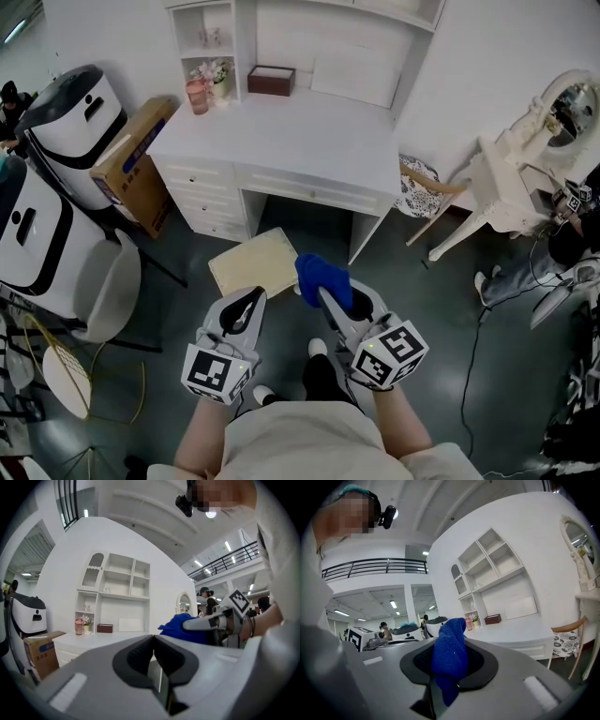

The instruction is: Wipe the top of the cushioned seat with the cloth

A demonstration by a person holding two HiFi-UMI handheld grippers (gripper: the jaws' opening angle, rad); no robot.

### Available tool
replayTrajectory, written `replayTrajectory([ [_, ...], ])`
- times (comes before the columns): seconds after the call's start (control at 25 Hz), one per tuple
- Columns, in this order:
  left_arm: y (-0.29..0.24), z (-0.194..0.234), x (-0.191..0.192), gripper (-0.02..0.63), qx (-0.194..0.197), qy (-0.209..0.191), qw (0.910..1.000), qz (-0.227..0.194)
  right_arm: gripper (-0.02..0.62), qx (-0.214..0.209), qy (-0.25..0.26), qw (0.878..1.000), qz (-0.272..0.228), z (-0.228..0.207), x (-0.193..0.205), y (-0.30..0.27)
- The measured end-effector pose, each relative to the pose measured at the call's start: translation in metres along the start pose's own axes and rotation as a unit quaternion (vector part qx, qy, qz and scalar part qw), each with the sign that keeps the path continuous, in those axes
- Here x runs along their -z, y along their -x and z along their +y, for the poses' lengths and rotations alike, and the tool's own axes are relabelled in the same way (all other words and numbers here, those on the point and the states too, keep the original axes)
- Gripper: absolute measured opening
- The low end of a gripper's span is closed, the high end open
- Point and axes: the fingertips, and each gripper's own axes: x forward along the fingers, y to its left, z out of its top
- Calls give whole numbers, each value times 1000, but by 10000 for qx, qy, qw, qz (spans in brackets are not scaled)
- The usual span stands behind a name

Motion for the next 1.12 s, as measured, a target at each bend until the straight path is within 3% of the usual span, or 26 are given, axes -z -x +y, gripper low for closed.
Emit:
replayTrajectory([
  [1.12,14,8,9,0,27,-53,9999,94,92,128,58,9999,52,11,7,-6],
])
